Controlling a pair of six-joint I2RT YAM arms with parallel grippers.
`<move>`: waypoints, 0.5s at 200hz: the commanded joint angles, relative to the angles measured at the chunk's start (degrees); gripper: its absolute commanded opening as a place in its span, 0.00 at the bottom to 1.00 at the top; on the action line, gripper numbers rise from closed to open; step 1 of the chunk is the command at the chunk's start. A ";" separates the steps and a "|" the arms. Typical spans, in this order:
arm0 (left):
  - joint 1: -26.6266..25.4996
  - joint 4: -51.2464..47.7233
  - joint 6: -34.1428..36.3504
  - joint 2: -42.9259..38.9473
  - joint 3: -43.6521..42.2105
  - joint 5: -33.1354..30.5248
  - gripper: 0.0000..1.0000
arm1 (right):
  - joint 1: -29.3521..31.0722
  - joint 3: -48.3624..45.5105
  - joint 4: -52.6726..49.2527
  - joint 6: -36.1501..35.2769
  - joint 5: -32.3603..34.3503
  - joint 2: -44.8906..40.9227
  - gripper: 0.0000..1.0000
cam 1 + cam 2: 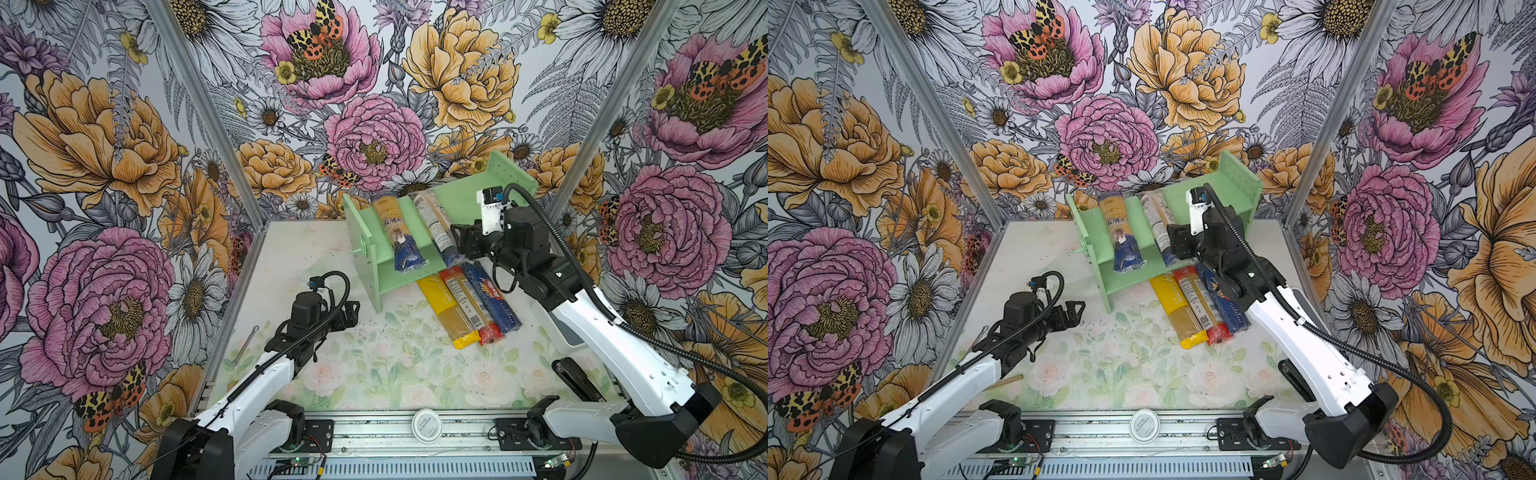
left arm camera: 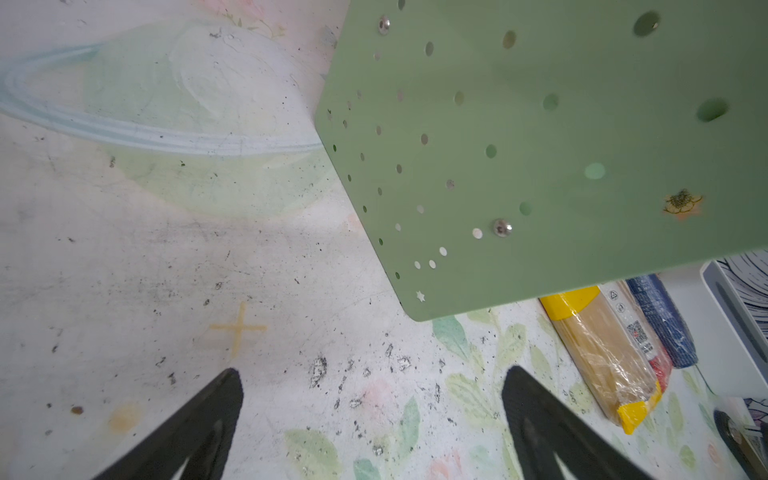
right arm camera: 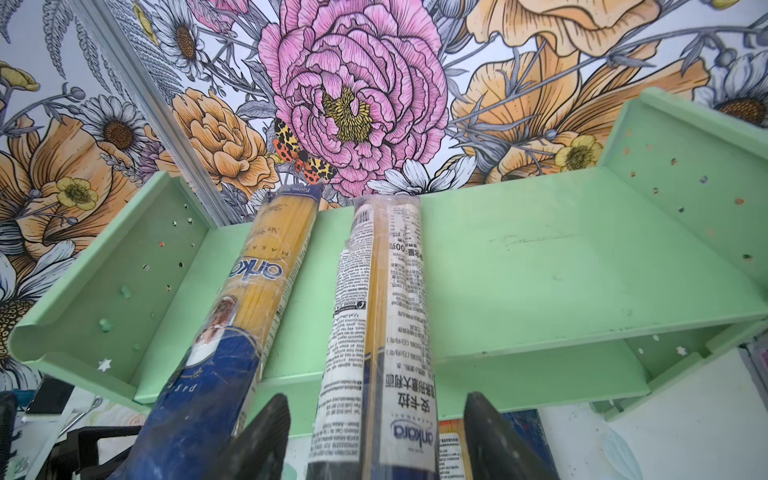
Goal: Place and organize the pasta boxes and bags onto the shelf
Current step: 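Lower the white-wrapped bag onto the shelf and open the right gripper, then move the right gripper down over the yellow-banded PASTATIME bag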
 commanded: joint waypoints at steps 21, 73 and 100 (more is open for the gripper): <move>0.27 1.55 0.86 0.61 -0.61 1.02 0.99 | -0.30 -3.26 -3.88 -2.01 0.39 -5.83 0.74; 0.38 1.71 0.91 0.81 -0.51 1.11 0.99 | -0.43 -7.13 -12.29 -1.00 -3.75 -11.35 0.75; 0.39 1.71 1.08 1.16 -0.17 1.26 0.99 | -0.39 -10.43 -15.70 0.85 -7.72 -13.84 0.76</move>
